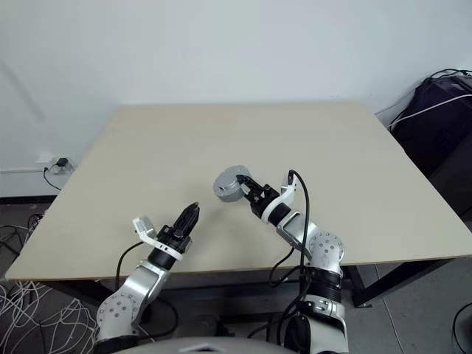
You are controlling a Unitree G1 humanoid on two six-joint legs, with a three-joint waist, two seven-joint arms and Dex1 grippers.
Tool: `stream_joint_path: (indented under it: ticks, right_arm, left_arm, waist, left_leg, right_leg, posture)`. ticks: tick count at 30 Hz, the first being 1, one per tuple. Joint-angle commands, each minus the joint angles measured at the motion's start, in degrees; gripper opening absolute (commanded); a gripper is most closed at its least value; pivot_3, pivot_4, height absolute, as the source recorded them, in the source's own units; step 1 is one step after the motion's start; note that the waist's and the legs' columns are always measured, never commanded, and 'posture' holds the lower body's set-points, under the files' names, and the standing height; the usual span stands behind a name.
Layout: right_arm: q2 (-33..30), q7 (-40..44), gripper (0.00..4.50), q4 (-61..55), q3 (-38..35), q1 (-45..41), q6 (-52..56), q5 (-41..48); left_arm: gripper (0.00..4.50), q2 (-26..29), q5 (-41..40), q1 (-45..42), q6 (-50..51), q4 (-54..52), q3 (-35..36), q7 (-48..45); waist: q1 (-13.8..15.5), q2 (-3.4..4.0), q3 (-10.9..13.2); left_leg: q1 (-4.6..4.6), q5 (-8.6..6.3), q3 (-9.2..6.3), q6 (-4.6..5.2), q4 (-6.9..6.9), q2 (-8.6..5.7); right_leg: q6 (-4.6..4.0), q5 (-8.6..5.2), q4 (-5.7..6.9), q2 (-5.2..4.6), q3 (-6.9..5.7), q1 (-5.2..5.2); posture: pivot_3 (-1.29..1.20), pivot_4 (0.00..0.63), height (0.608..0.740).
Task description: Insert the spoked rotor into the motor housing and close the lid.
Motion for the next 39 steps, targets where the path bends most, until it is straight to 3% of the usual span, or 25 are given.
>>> stream_joint_path:
  ticks: [1,6,22,39]
  right_arm:
    - [4.42,0.57,1.95,-2.68,2.52,1.00,-0.25,2.97]
    - [4.41,0.19,1.95,-2.73,3.22,1.41,0.29,3.05]
    - [4.75,-0.36,1.95,-3.20,5.44,3.39,5.94,6.74]
    - [5.30,-2.45,1.95,-2.26,6.68,4.77,12.73,9.08]
  left_arm:
    - [2.81,-5.03,-3.01,0.53,0.48,-0.37,-0.90,-1.62]
    - [4.48,-5.35,-5.03,0.24,0.61,0.51,-1.03,-2.11]
    - [4.48,-6.18,-12.90,-1.56,2.50,5.29,-1.12,-0.99]
    - [4.48,-5.85,-15.23,-1.89,2.74,5.79,-2.10,-1.94]
  waist:
    - [-0.04,0.00,0.00]
    - [-0.04,0.00,0.00]
    - [-0.04,-0.03,0.02]
    - [-0.03,-0.05,0.03]
  left_leg:
    - [0.01,0.00,0.03,0.00,0.00,0.00]
    - [0.04,0.00,0.07,0.00,-0.01,0.02]
    - [0.05,0.00,0.10,0.00,-0.01,0.03]
    - [0.06,-0.01,0.10,0.01,0.00,0.03]
  right_leg:
    - [0.01,0.00,0.00,0.01,0.04,0.00]
    - [0.01,0.01,0.00,0.03,0.09,0.00]
    - [0.01,0.01,0.01,0.04,0.13,0.00]
    - [0.01,0.01,0.00,0.04,0.15,0.00]
  posture:
    - [0.00,0.000,0.740]
    - [0.00,0.000,0.740]
    - [0.00,0.000,0.740]
    - [0.00,0.000,0.740]
